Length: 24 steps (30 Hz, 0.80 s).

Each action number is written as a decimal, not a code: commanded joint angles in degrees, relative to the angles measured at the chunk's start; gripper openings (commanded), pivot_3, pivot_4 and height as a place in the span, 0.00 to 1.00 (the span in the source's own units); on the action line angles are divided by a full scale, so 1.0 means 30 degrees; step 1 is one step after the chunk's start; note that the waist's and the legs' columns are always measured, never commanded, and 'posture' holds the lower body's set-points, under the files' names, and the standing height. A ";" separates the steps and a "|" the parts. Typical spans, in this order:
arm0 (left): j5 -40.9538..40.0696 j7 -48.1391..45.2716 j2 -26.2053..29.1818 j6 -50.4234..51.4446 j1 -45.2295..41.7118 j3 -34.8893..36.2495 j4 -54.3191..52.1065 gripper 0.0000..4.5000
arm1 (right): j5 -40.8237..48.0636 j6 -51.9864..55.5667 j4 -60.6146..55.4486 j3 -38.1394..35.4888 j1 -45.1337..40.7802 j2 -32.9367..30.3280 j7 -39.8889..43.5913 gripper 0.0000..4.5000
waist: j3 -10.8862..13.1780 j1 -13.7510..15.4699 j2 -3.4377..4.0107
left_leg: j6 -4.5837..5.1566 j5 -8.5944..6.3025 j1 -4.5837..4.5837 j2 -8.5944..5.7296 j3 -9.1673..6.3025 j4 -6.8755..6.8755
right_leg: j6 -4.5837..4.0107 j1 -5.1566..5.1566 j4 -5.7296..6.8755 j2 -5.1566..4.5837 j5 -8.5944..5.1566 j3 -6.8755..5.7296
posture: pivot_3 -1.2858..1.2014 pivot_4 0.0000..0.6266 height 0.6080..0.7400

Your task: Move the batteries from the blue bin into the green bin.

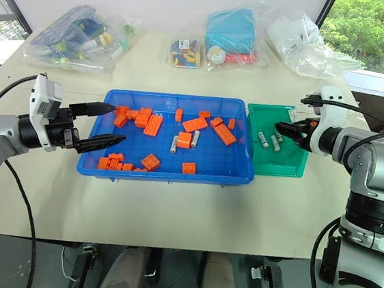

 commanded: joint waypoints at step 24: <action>-0.0630 0.1167 0.0979 0.0622 0.1522 0.1908 -0.2411 1.00 | -0.4639 -1.2582 0.5139 1.5837 -0.5640 0.5890 0.6450 0.99 | 0.0000 -0.0031 -0.0005 | 0.0033 -0.0025 -0.0039 0.0049 -0.0053 0.0155 | -0.0011 0.0048 0.0030 0.0050 -0.0006 -0.0024 | 0.52 0.24 0.97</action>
